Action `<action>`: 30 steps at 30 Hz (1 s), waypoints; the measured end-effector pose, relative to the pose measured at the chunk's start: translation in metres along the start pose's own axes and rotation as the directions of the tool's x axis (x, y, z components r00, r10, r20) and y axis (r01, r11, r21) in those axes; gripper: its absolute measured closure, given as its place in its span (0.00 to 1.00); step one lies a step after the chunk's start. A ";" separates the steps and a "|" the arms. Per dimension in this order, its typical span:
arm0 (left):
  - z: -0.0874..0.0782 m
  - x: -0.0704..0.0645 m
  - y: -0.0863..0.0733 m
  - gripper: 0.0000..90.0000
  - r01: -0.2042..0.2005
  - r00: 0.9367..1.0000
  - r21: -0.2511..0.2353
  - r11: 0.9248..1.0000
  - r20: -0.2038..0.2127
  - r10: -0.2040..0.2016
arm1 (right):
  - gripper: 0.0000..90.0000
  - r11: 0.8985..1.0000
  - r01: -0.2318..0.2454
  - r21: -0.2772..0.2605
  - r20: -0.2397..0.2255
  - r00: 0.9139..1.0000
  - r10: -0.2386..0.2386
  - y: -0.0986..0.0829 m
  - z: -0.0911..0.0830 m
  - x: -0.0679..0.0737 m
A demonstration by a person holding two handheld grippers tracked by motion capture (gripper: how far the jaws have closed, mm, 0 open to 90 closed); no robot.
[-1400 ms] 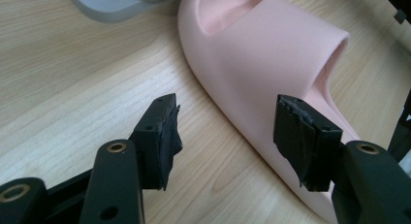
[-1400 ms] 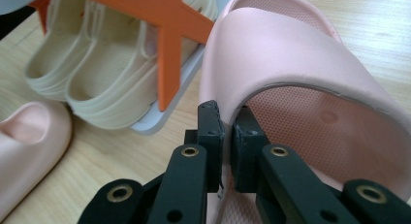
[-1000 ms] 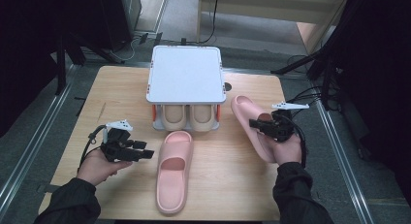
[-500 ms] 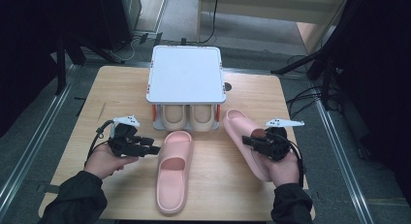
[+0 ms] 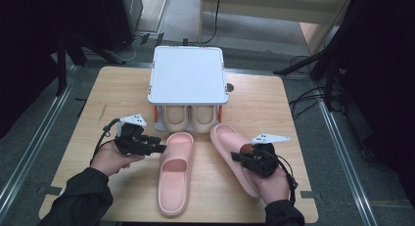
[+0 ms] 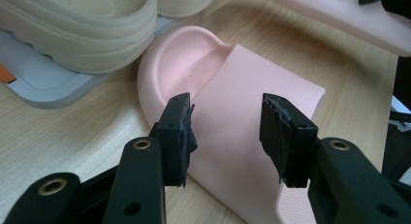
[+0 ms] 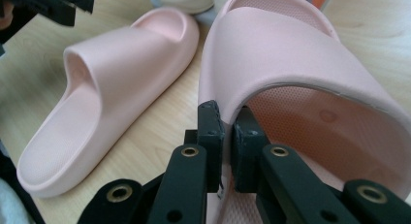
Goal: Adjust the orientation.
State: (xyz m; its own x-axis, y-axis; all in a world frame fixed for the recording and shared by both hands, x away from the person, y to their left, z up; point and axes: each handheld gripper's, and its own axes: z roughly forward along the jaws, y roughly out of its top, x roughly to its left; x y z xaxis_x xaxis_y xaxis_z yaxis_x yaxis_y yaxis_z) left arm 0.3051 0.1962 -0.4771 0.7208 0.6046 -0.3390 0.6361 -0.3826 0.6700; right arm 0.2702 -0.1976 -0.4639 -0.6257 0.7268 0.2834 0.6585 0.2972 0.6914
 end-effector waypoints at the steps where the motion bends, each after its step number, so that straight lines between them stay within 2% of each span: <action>1: 0.000 0.000 0.000 0.61 0.001 1.000 0.001 1.000 0.001 -0.001 | 0.95 1.000 -0.001 0.008 -0.001 1.000 0.001 -0.002 0.002 0.001; 4: -0.001 0.000 0.000 0.60 0.006 1.000 -0.006 1.000 -0.015 -0.006 | 0.95 0.999 0.010 0.040 0.002 1.000 -0.010 -0.006 0.011 0.006; 8: -0.003 0.000 0.000 0.61 -0.004 1.000 -0.026 1.000 -0.025 0.003 | 0.94 0.996 0.049 0.081 0.004 0.999 -0.050 -0.010 0.025 0.016; 10: -0.003 0.000 0.000 0.61 -0.007 1.000 -0.022 1.000 -0.027 0.006 | 0.94 0.993 0.066 0.093 0.022 0.997 -0.069 -0.010 0.030 0.021; 14: -0.002 -0.001 -0.001 0.61 -0.008 1.000 -0.010 1.000 -0.024 0.007 | 0.92 0.990 0.084 0.110 0.025 0.996 -0.088 -0.012 0.040 0.027; 18: -0.001 -0.002 -0.003 0.61 -0.010 1.000 0.001 1.000 -0.023 0.010 | 0.90 0.990 0.083 0.117 0.025 0.996 -0.086 -0.011 0.049 0.031; 24: -0.001 -0.003 -0.006 0.60 -0.010 1.000 0.013 1.000 -0.021 0.011 | 0.87 0.990 0.075 0.118 -0.011 0.997 -0.075 -0.008 0.061 0.036; 26: -0.001 -0.003 -0.007 0.60 -0.010 1.000 0.015 1.000 -0.019 0.011 | 0.86 0.989 0.086 0.122 -0.018 0.996 -0.084 -0.008 0.065 0.038; 30: -0.002 -0.004 -0.009 0.60 -0.012 1.000 0.018 1.000 -0.024 0.013 | 0.84 0.990 0.084 0.116 -0.037 0.996 -0.080 -0.006 0.065 0.039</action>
State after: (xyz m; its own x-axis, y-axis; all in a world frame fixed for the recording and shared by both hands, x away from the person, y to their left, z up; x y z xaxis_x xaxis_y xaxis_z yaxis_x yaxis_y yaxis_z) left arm 0.2962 0.1986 -0.4804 0.7222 0.6160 -0.3146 0.6320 -0.4027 0.6622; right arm 0.2693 -0.1312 -0.5004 -0.6915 0.6771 0.2519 0.6478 0.4269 0.6309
